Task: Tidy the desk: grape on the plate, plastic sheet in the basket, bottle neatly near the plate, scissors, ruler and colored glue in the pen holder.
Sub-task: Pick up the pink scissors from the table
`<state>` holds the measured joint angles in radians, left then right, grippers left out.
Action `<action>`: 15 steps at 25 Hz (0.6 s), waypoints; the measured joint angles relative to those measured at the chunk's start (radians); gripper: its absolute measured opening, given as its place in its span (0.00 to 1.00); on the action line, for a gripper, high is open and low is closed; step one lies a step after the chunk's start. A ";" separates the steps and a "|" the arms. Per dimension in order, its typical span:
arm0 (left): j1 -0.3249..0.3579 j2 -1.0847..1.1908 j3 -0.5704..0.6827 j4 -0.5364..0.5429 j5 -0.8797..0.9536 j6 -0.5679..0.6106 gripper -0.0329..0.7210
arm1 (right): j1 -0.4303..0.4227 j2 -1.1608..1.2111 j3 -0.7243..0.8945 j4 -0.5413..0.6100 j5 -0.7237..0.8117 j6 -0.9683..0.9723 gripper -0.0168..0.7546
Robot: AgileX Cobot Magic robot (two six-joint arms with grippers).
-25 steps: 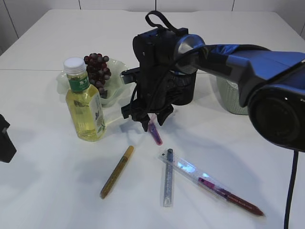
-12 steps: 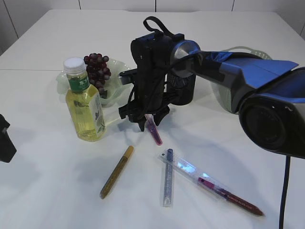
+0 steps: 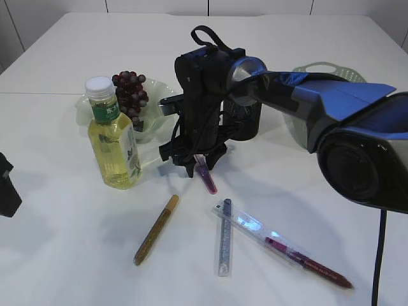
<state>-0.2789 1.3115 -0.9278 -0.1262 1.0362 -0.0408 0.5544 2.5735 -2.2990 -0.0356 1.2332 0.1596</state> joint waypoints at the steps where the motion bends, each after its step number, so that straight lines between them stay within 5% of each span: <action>1: 0.000 0.000 0.000 0.000 0.000 0.000 0.61 | 0.000 0.000 0.000 0.000 0.000 0.000 0.52; 6: 0.000 0.000 0.000 0.000 0.000 0.000 0.61 | 0.000 0.000 0.000 0.000 0.000 0.000 0.51; 15: 0.000 0.000 0.000 0.001 -0.002 0.000 0.61 | 0.000 0.000 0.000 0.000 0.000 0.000 0.30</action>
<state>-0.2789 1.3115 -0.9278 -0.1247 1.0346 -0.0408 0.5544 2.5735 -2.2990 -0.0356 1.2332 0.1596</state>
